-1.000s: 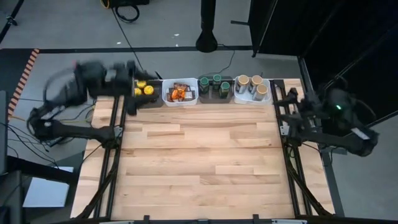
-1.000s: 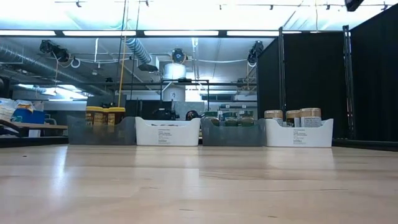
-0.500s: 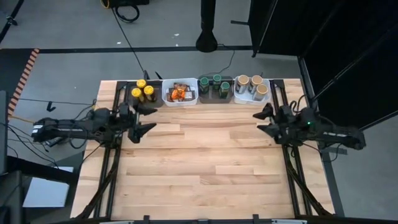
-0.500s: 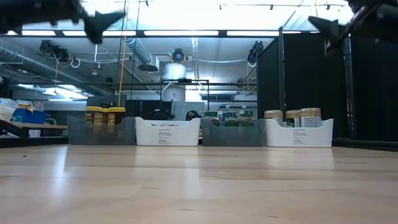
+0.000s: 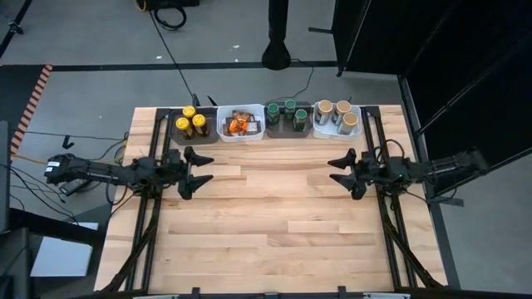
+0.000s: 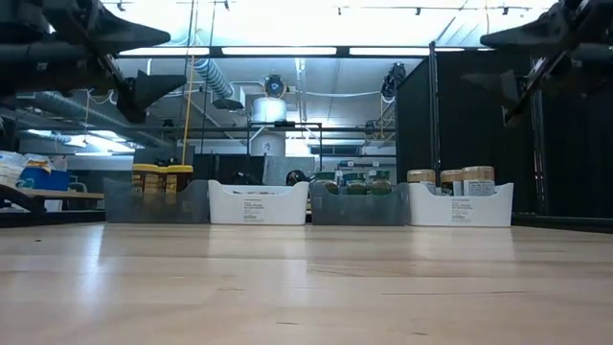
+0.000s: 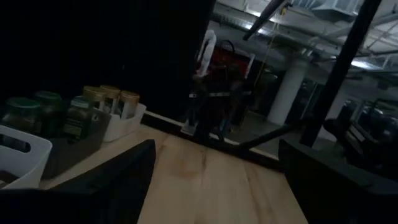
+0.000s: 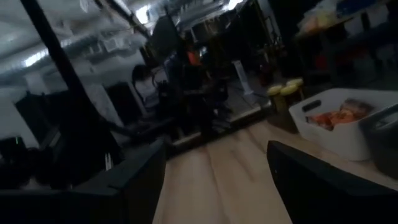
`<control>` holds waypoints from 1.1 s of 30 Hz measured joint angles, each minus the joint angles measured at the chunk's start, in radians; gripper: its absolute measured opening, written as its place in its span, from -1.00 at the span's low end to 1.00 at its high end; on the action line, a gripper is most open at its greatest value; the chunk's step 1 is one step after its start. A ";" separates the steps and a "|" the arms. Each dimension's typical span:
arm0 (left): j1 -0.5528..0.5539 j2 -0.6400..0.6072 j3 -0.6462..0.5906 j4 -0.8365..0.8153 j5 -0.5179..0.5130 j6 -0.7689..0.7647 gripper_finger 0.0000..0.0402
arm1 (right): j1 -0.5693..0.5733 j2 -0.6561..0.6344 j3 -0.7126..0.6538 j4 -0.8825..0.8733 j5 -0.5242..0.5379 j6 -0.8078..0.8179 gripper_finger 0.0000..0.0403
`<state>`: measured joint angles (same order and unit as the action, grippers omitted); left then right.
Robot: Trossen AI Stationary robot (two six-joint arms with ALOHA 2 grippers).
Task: Sort spices by type
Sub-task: Return to Home Position
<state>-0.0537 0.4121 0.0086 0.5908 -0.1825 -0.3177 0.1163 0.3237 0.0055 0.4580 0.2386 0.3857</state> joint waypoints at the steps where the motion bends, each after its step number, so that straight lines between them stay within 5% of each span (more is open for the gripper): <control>1: -0.001 -0.002 0.000 -0.009 0.001 0.002 0.72 | 0.008 0.008 0.000 -0.006 -0.002 -0.006 0.42; 33: 0.001 0.000 0.000 -0.017 -0.005 0.010 0.72 | 0.020 0.056 0.000 -0.019 -0.008 -0.022 0.44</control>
<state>-0.0528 0.4122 0.0082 0.5735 -0.1879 -0.3073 0.1364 0.3798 0.0059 0.4389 0.2311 0.3634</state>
